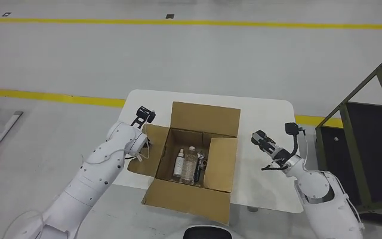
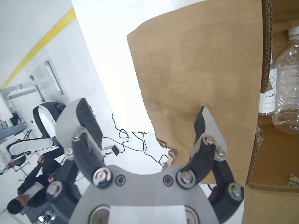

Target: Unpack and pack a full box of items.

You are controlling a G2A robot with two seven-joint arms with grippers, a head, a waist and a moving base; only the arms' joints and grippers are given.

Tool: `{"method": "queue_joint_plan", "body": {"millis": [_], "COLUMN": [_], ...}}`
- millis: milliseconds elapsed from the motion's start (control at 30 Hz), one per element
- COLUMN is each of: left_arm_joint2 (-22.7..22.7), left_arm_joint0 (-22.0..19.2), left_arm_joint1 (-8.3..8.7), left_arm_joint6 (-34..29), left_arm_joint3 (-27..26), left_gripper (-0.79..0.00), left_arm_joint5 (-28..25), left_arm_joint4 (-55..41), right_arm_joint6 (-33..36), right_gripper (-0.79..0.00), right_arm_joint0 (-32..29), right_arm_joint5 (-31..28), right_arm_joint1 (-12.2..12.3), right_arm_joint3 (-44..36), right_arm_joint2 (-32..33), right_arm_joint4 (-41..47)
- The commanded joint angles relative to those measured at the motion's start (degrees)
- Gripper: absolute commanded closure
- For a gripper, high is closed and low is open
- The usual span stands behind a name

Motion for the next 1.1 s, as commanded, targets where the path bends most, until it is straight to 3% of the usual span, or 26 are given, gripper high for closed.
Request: {"method": "queue_joint_plan", "body": {"millis": [0, 167, 633, 833, 1067], "left_arm_joint2": [0.2, -1.1, -6.9, -8.6, -7.3], "left_arm_joint0": [0.0, 0.0, 3.5, 4.6, 4.4], "left_arm_joint1": [-0.28, -0.48, 0.63, 0.42, -0.49], "left_arm_joint6": [0.0, 1.7, -1.3, -0.3, -0.3], "left_arm_joint3": [0.1, -1.7, -16.8, -20.8, -20.6], "left_gripper": [-0.785, -0.785, -0.785, -0.785, -0.785], "left_arm_joint5": [0.1, -2.1, -5.6, -8.6, -12.2], "left_arm_joint4": [0.3, -1.2, -0.7, -8.3, -18.9], "right_arm_joint6": [-0.7, -0.5, 1.0, -0.9, -3.5], "right_gripper": [0.000, 0.000, 0.000, 0.000, 0.000], "right_arm_joint0": [-1.1, -0.1, 9.6, 11.9, 10.5], "right_arm_joint5": [1.8, 3.4, 1.2, 1.2, 1.7], "right_arm_joint1": [-0.1, -0.9, -3.6, -4.1, -3.6], "right_arm_joint3": [0.6, 5.0, 13.3, 15.0, 12.3], "right_arm_joint2": [-0.4, -4.5, -17.5, -18.9, -16.1], "right_arm_joint4": [0.6, 2.2, 2.4, 1.5, -0.1]}}
